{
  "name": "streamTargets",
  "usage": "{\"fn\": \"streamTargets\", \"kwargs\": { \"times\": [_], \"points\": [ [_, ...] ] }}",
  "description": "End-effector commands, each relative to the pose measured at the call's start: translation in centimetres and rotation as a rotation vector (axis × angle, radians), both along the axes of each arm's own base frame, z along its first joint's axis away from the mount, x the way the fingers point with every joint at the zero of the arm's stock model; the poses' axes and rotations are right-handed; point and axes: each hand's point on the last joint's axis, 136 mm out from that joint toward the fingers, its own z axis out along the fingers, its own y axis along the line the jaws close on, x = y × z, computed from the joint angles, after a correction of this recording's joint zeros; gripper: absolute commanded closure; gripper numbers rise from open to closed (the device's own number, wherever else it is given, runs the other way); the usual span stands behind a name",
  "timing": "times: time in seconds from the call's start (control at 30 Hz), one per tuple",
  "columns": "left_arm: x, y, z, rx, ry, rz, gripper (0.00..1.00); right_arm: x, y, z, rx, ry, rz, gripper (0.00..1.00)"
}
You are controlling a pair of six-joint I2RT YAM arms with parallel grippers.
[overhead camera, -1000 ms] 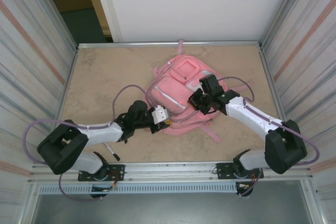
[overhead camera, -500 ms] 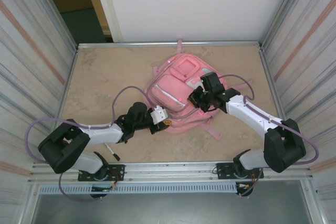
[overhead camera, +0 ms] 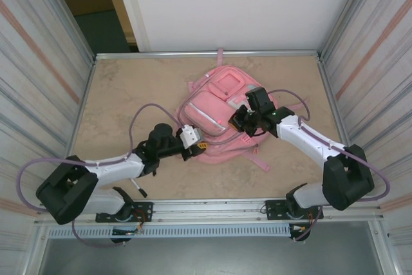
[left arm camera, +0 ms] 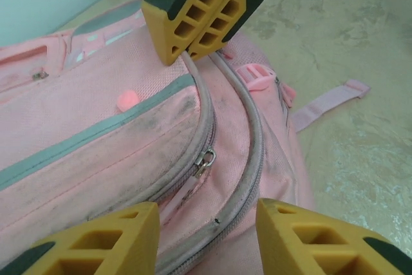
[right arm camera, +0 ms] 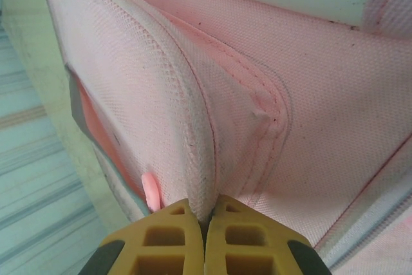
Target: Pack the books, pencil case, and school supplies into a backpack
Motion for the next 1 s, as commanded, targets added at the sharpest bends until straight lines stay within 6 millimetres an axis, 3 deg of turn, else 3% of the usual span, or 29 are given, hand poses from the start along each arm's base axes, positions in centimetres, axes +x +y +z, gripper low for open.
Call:
{"fn": "streamTargets", "kwargs": {
  "times": [0.0,0.23,0.53,0.7,0.83,0.97],
  "points": [
    [0.7,-0.6,-0.7,0.006,0.041,0.002,0.59,1.2,2.3,3.8,0.098,-0.099,0.077,1.00],
    [2.3,-0.8,-1.5,-0.002,0.070,0.073,0.63,1.2,2.8,4.6,0.123,-0.103,0.083,1.00],
    [2.3,-1.9,0.0,-0.056,0.045,0.022,0.60,0.9,3.0,4.3,0.117,-0.104,0.109,1.00],
    [3.3,-0.8,0.4,-0.068,0.004,0.113,0.60,0.6,3.2,4.0,0.125,-0.088,0.122,1.00],
    [3.6,0.8,-0.6,-0.048,0.033,0.167,0.55,0.6,3.1,4.0,0.108,-0.106,0.148,1.00],
    [4.5,0.8,-1.4,-0.061,0.084,0.195,0.55,0.9,3.2,4.1,0.108,-0.119,0.153,1.00]
  ]
}}
